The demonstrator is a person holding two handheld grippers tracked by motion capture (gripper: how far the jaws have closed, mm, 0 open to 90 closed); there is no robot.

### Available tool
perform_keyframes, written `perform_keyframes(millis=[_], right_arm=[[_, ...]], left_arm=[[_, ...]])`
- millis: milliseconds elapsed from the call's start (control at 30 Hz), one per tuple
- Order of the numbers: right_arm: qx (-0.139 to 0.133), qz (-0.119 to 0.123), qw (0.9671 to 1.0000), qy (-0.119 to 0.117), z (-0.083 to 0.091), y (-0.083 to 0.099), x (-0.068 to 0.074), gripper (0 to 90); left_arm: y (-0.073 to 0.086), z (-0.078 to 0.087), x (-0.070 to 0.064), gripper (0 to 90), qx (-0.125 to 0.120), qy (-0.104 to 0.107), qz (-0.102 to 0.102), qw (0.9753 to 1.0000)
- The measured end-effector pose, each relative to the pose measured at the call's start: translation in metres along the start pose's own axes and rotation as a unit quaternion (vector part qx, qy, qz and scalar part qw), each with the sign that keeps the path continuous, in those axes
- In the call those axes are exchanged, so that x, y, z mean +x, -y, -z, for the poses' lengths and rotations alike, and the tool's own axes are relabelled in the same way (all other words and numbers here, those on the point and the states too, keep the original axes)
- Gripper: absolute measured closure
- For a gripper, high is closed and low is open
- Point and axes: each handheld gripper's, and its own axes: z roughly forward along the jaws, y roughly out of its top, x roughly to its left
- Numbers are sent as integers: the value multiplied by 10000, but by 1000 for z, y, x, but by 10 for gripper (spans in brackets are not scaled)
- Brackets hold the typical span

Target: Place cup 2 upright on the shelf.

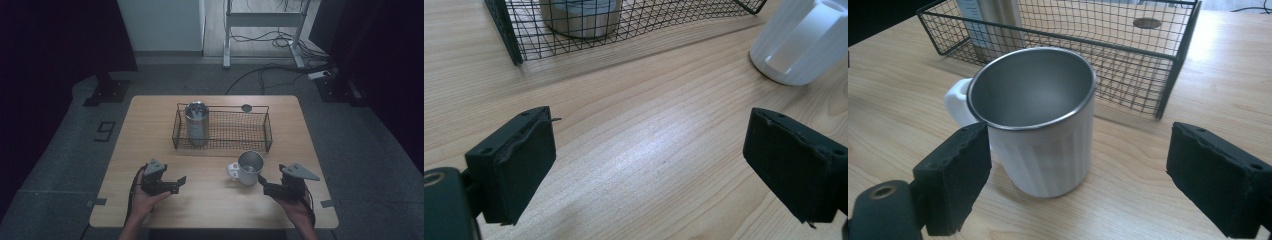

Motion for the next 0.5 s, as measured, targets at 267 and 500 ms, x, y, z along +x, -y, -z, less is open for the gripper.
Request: perform_keyframes(millis=[267, 500], right_arm=[[47, 51, 9999, -132, -7, -5, 9, 62], [118, 69, 9998, -148, -15, -6, 13, 36]], left_arm=[[0, 0, 0, 69, 13, 11, 7, 10000], [0, 1, 3, 69, 1, 99, 59, 9999]])
